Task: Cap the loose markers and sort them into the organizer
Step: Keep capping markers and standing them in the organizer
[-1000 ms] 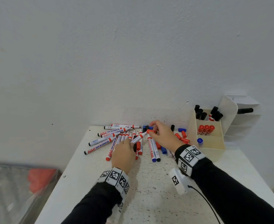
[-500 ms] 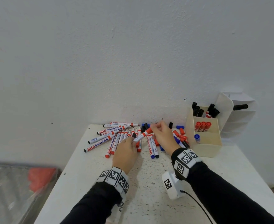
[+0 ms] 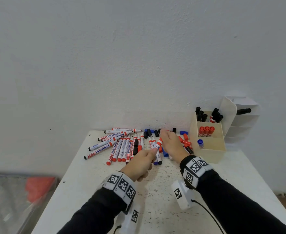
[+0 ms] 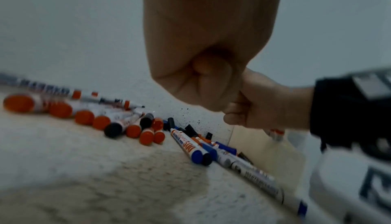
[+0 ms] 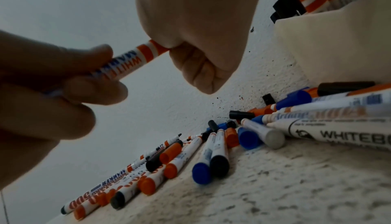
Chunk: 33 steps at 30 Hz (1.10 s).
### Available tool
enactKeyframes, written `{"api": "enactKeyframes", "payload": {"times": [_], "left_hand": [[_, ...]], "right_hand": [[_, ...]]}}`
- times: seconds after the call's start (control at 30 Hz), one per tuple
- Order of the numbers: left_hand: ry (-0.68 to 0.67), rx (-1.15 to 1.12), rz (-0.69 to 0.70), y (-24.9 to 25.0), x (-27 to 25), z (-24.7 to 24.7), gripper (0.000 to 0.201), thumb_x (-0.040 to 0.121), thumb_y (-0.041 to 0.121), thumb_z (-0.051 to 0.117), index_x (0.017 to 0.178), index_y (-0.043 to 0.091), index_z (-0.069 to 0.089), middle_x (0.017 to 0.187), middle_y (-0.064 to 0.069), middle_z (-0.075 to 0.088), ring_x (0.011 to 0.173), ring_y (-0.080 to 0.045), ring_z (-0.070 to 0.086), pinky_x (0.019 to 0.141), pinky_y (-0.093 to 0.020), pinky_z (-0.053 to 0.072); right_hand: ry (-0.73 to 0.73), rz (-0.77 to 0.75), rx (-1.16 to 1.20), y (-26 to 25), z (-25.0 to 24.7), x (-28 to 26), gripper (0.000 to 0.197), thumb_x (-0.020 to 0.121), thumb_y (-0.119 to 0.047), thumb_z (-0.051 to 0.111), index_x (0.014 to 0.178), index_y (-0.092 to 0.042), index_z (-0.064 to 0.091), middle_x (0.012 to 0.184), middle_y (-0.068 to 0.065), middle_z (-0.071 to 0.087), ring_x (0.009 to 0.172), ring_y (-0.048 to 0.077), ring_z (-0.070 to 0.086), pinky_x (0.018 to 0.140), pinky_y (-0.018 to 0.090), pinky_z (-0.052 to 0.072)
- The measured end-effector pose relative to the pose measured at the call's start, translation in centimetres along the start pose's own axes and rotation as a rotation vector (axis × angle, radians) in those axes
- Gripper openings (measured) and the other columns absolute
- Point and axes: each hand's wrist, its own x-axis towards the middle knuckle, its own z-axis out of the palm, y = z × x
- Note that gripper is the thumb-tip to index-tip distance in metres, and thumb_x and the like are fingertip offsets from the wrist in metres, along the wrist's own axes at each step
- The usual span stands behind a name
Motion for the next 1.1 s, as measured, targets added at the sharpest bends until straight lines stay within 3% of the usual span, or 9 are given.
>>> {"api": "enactKeyframes", "payload": {"times": [0.1, 0.23, 0.37, 0.47, 0.57, 0.63, 0.77, 0.9, 1.1], "left_hand": [[-0.108, -0.063, -0.095, 0.5, 0.1, -0.4, 0.044, 0.095, 0.053, 0.029, 0.070, 0.018, 0.038, 0.051, 0.007, 0.030, 0.038, -0.009, 0.020, 0.035, -0.015, 0.019], [-0.008, -0.040, -0.006, 1.1, 1.2, 0.8, 0.049, 0.095, 0.055, 0.026, 0.083, 0.014, 0.051, 0.058, 0.003, 0.042, 0.043, -0.010, 0.035, 0.043, -0.021, 0.032], [0.168, 0.067, 0.088, 1.2, 2.7, 1.9, 0.055, 0.097, 0.050, 0.016, 0.096, 0.015, 0.059, 0.092, -0.003, 0.057, 0.075, -0.010, 0.052, 0.080, -0.028, 0.043], [0.212, 0.329, -0.008, 0.5, 4.3, 1.8, 0.028, 0.099, 0.025, 0.034, 0.114, 0.012, 0.056, 0.114, -0.012, 0.056, 0.091, -0.011, 0.055, 0.082, -0.022, 0.043], [0.171, 0.518, -0.075, -0.2, 5.3, 2.0, 0.034, 0.096, 0.015, 0.042, 0.129, 0.007, 0.046, 0.128, -0.011, 0.053, 0.110, -0.020, 0.055, 0.094, -0.026, 0.044], [0.173, 0.545, -0.069, -0.4, 5.6, 2.1, 0.032, 0.095, 0.013, 0.043, 0.127, 0.007, 0.045, 0.123, -0.011, 0.054, 0.105, -0.020, 0.057, 0.089, -0.024, 0.046], [0.210, 0.532, -0.098, -0.5, 6.1, 2.2, 0.037, 0.093, 0.009, 0.045, 0.130, 0.008, 0.041, 0.122, -0.010, 0.053, 0.105, -0.020, 0.057, 0.087, -0.024, 0.046], [0.241, 0.525, -0.163, -0.4, 6.4, 2.5, 0.047, 0.089, 0.015, 0.054, 0.132, 0.010, 0.036, 0.123, -0.010, 0.052, 0.106, -0.021, 0.056, 0.087, -0.027, 0.049], [0.308, 0.497, -0.208, -0.2, 6.3, 2.6, 0.058, 0.087, 0.015, 0.059, 0.136, 0.012, 0.029, 0.128, -0.013, 0.045, 0.109, -0.022, 0.054, 0.091, -0.030, 0.050]], "right_hand": [[-0.030, -0.014, 0.020, 0.3, -0.6, -0.2, 0.040, 0.100, -0.023, 0.031, 0.060, -0.018, 0.036, 0.054, -0.002, 0.029, 0.049, 0.009, 0.028, 0.049, 0.023, 0.026], [0.042, -0.097, 0.018, -0.5, -1.5, -0.2, 0.031, 0.097, -0.031, 0.041, 0.073, -0.012, 0.048, 0.062, 0.001, 0.040, 0.057, 0.011, 0.038, 0.054, 0.022, 0.033], [0.174, -0.262, -0.027, -3.3, -3.8, 0.3, 0.020, 0.093, -0.028, 0.051, 0.097, -0.009, 0.053, 0.080, -0.004, 0.056, 0.070, 0.006, 0.055, 0.063, 0.010, 0.046], [0.383, -0.411, -0.091, -5.8, -7.2, 0.4, 0.018, 0.094, -0.019, 0.051, 0.108, -0.008, 0.055, 0.087, -0.007, 0.058, 0.076, 0.000, 0.057, 0.069, 0.003, 0.045], [0.591, -0.475, -0.157, -6.8, -11.4, 0.4, 0.019, 0.096, -0.015, 0.048, 0.111, -0.007, 0.056, 0.091, -0.002, 0.060, 0.082, 0.012, 0.060, 0.075, 0.013, 0.047], [0.646, -0.449, -0.197, -6.4, -13.9, 0.6, 0.020, 0.097, -0.015, 0.045, 0.111, -0.007, 0.055, 0.093, 0.000, 0.060, 0.085, 0.016, 0.060, 0.078, 0.021, 0.049], [0.568, -0.317, -0.331, -3.9, -16.1, 0.7, 0.021, 0.097, -0.012, 0.043, 0.112, -0.005, 0.055, 0.096, 0.004, 0.057, 0.084, 0.016, 0.056, 0.070, 0.009, 0.041], [0.438, -0.186, -0.513, -0.9, -15.6, 1.0, 0.024, 0.096, -0.011, 0.041, 0.113, -0.003, 0.058, 0.106, 0.008, 0.055, 0.094, 0.015, 0.051, 0.081, 0.020, 0.036], [0.382, -0.011, -0.486, 1.4, -14.7, 0.7, 0.020, 0.093, -0.005, 0.041, 0.103, -0.005, 0.059, 0.095, 0.007, 0.058, 0.075, 0.014, 0.052, 0.057, 0.017, 0.035]]}}
